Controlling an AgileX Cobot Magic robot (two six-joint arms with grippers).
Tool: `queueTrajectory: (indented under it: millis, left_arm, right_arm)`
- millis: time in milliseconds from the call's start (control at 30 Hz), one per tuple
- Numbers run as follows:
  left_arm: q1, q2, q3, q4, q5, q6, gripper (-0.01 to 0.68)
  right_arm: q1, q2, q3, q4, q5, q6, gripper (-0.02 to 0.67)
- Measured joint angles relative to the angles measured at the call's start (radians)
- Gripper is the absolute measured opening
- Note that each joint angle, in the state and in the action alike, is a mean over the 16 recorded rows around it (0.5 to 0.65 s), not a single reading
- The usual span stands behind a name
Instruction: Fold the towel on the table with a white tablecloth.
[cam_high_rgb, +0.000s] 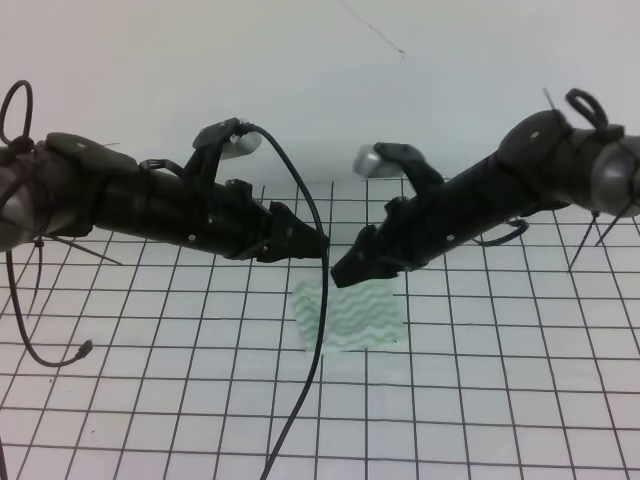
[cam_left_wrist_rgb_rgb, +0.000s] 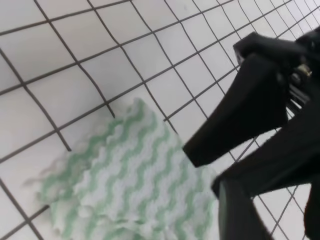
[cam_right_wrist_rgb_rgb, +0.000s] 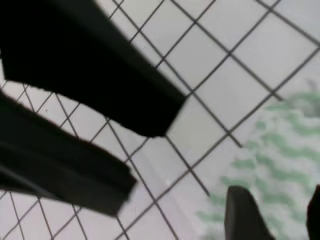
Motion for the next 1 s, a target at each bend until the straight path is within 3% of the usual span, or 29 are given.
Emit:
queueTrajectory:
  millis: [267,600,1000]
  left_arm:
    - [0.091,-0.005,-0.029,-0.008,0.077,0.013,0.263]
    - [0.245,-0.017,-0.071,-0.052,0.219,0.065,0.198]
    - [0.277,-0.016,-0.076,-0.081,0.256,0.081,0.178]
  right_arm:
    - [0.046,-0.008,0.000,-0.131,-0.040,0.032,0.266]
    - [0.150,-0.007,-0.015,-0.381,-0.225,0.204,0.268]
    - [0.177,0.002,-0.111,-0.497,-0.216,0.307,0.331]
